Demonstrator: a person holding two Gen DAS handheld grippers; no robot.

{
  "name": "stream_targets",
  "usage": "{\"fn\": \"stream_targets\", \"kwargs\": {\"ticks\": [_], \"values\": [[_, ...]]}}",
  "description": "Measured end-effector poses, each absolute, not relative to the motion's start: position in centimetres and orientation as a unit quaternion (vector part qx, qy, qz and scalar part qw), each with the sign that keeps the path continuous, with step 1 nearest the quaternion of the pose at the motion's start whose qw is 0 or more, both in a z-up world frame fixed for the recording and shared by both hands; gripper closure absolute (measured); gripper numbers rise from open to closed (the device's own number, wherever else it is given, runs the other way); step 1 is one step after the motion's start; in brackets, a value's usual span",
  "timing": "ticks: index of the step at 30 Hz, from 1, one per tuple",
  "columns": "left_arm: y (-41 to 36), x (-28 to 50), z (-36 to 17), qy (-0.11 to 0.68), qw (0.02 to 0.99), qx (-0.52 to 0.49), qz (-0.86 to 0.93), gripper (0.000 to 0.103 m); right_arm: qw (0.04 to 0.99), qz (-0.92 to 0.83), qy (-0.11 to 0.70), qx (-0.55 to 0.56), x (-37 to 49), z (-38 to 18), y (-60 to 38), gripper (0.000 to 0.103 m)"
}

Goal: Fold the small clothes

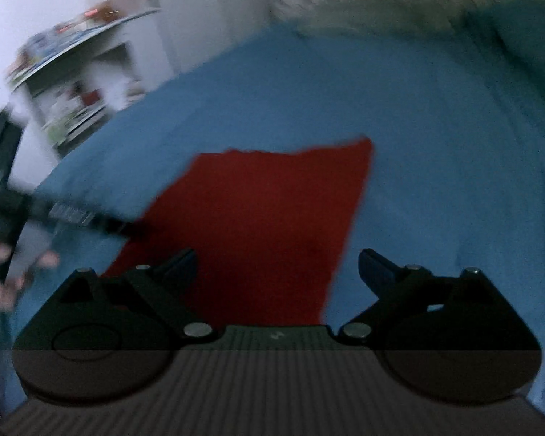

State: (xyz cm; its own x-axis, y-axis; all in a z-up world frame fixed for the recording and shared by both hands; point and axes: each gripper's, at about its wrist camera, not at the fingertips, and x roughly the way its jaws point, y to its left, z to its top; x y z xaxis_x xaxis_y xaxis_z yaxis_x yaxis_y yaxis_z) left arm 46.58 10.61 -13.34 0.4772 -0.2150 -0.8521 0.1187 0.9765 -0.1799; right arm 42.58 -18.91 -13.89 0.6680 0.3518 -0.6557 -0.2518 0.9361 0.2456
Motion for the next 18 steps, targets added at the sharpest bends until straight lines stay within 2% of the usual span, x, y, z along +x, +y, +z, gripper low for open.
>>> {"fn": "stream_targets", "kwargs": {"ticks": [5,7,8,9,10,11,12,15,18], "values": [[11.0,48.7,-15.7,0.512,0.844,-0.089,-0.132,0.003,0.871,0.173,0.443,0.126,47.5,-17.2,-20.5,0.0],[11.3,49.3,-16.1,0.502,0.846,-0.113,-0.141,0.01,0.857,0.172,0.457,0.164,48.6,-18.4,-21.0,0.007],[11.2,49.6,-16.2,0.499,0.846,-0.119,-0.145,0.02,0.85,0.176,0.46,0.186,48.7,-19.1,-21.6,0.017],[11.0,49.7,-16.2,0.497,0.846,-0.124,-0.15,0.041,0.846,0.176,0.459,0.207,49.2,-19.4,-21.8,0.03],[10.7,49.9,-16.1,0.498,0.843,-0.129,-0.157,0.048,0.844,0.179,0.455,0.221,49.6,-19.6,-21.8,0.037],[10.2,50.0,-15.8,0.496,0.846,-0.125,-0.152,0.057,0.846,0.179,0.449,0.224,49.6,-19.5,-21.7,0.05],[9.9,50.0,-15.4,0.494,0.848,-0.118,-0.151,0.066,0.851,0.178,0.445,0.217,49.6,-19.3,-21.5,0.057],[8.7,49.4,-13.6,0.479,0.86,-0.091,-0.152,0.072,0.866,0.178,0.428,0.189,49.0,-17.7,-21.1,0.062],[7.6,47.9,-11.1,0.462,0.866,-0.091,-0.169,0.073,0.875,0.184,0.407,0.186,47.5,-15.1,-21.4,0.062]]}}
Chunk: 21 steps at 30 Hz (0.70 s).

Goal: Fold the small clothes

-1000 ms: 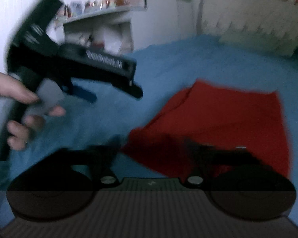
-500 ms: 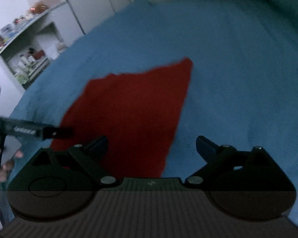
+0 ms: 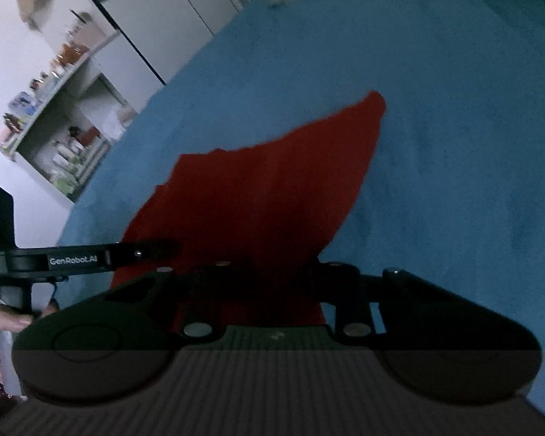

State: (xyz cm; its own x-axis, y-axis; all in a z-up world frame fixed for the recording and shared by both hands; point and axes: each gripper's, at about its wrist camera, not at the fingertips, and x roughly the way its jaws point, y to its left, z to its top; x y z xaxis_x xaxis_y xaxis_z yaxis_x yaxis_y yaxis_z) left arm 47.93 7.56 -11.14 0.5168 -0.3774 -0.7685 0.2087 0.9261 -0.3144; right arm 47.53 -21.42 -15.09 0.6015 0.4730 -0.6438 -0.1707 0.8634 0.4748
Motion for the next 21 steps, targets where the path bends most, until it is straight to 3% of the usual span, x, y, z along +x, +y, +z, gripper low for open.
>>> {"fn": "stream_targets", "kwargs": {"ticks": [6,10,16,21], "values": [[3.8,41.5,-6.3,0.433,0.877,-0.069,-0.194,0.073,0.887,0.193,0.383,0.169,40.2,-8.8,-24.9,0.062],[0.7,35.9,-5.8,0.419,0.882,-0.061,-0.21,0.072,0.896,0.178,0.379,0.147,33.6,-6.9,-27.2,0.062],[-3.1,32.6,-12.1,0.444,0.878,-0.047,-0.173,0.068,0.893,0.145,0.401,0.14,29.4,-12.7,-28.8,0.061],[-3.8,31.6,-15.9,0.426,0.894,-0.004,-0.139,0.053,0.899,0.134,0.392,0.14,27.4,-17.7,-30.5,0.054]]}}
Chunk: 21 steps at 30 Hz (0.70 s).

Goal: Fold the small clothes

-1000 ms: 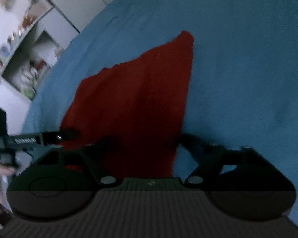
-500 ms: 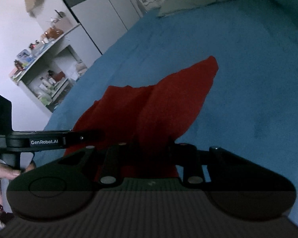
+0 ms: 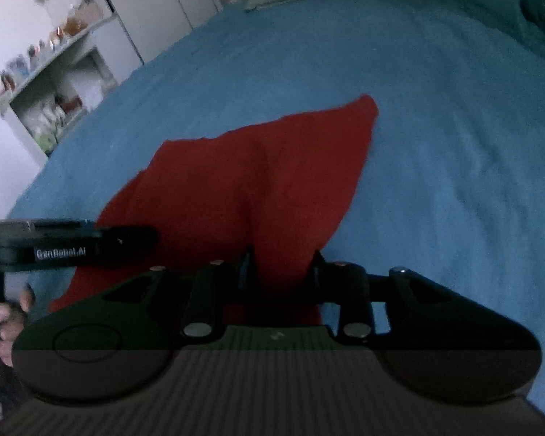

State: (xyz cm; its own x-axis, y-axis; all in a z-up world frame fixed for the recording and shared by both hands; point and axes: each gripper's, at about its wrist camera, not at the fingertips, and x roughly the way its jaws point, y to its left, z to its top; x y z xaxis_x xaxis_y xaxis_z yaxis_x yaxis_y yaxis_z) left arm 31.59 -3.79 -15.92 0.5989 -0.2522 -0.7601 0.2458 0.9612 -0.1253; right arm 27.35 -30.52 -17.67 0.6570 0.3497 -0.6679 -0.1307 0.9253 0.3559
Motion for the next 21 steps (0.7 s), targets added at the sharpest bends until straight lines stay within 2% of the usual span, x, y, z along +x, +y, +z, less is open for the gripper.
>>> {"fn": "stream_targets", "kwargs": {"ticks": [4,7,8,9,10,11,12,14,17,21], "values": [[-3.0,32.0,-15.3,0.432,0.891,0.005,-0.14,0.052,0.902,0.133,0.386,0.143,27.3,-17.8,-30.2,0.051],[-3.4,30.0,-13.6,0.422,0.898,0.02,-0.128,0.052,0.909,0.13,0.378,0.114,26.7,-16.0,-29.6,0.04],[-3.4,29.2,-12.6,0.412,0.903,0.026,-0.122,0.049,0.912,0.129,0.373,0.109,26.5,-15.4,-29.7,0.028],[-3.2,28.6,-11.4,0.401,0.908,0.028,-0.119,0.039,0.917,0.13,0.361,0.108,25.6,-14.2,-30.0,0.013],[-2.9,27.7,-9.9,0.389,0.913,0.027,-0.119,0.033,0.922,0.13,0.349,0.11,25.3,-13.0,-30.0,0.006],[-2.6,26.9,-8.5,0.377,0.918,0.026,-0.12,0.022,0.927,0.129,0.333,0.113,24.2,-11.6,-30.3,0.0],[-2.3,25.7,-7.0,0.362,0.924,0.024,-0.122,0.011,0.934,0.13,0.314,0.112,23.0,-10.0,-30.5,0.0],[-1.7,23.1,-3.9,0.337,0.934,0.024,-0.118,0.001,0.943,0.122,0.293,0.099,20.9,-6.7,-30.3,0.0],[-1.4,18.8,0.1,0.314,0.945,0.04,-0.081,0.0,0.956,0.075,0.272,0.076,16.8,-1.9,-30.0,0.0],[-1.2,13.2,3.1,0.313,0.947,0.047,-0.058,0.0,0.963,0.034,0.258,0.063,11.6,2.6,-29.0,0.0]]}}
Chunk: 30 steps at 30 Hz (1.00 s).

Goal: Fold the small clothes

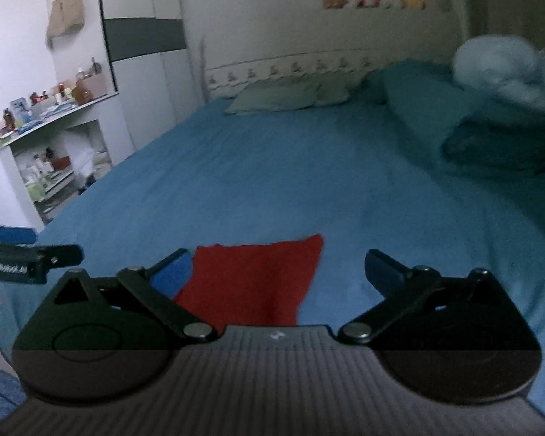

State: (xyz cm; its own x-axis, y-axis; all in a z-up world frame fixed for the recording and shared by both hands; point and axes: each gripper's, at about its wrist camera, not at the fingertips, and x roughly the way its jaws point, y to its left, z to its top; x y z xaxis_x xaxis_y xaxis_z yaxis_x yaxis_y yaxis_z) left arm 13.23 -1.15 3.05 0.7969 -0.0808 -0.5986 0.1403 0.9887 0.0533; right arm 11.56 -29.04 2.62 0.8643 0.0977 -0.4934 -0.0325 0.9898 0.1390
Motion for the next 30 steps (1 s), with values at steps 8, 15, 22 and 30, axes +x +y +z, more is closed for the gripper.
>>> {"fn": "stream_targets", "kwargs": {"ticks": [8,15,22,30], "values": [[0.4,5.9,2.6,0.351,0.936,0.027,-0.026,0.0,0.957,-0.029,0.287,0.015,2.8,5.3,-25.6,0.0],[0.7,2.2,2.3,0.34,0.94,0.031,-0.02,0.0,0.935,-0.045,0.352,0.015,-0.5,2.3,-23.3,0.0],[0.4,1.3,1.8,0.34,0.939,0.042,-0.022,0.0,0.924,-0.051,0.376,0.045,-2.0,0.4,-22.9,0.0],[0.6,1.1,1.6,0.339,0.939,0.041,-0.029,0.0,0.927,-0.063,0.369,0.034,-1.8,1.0,-23.1,0.0]]}}
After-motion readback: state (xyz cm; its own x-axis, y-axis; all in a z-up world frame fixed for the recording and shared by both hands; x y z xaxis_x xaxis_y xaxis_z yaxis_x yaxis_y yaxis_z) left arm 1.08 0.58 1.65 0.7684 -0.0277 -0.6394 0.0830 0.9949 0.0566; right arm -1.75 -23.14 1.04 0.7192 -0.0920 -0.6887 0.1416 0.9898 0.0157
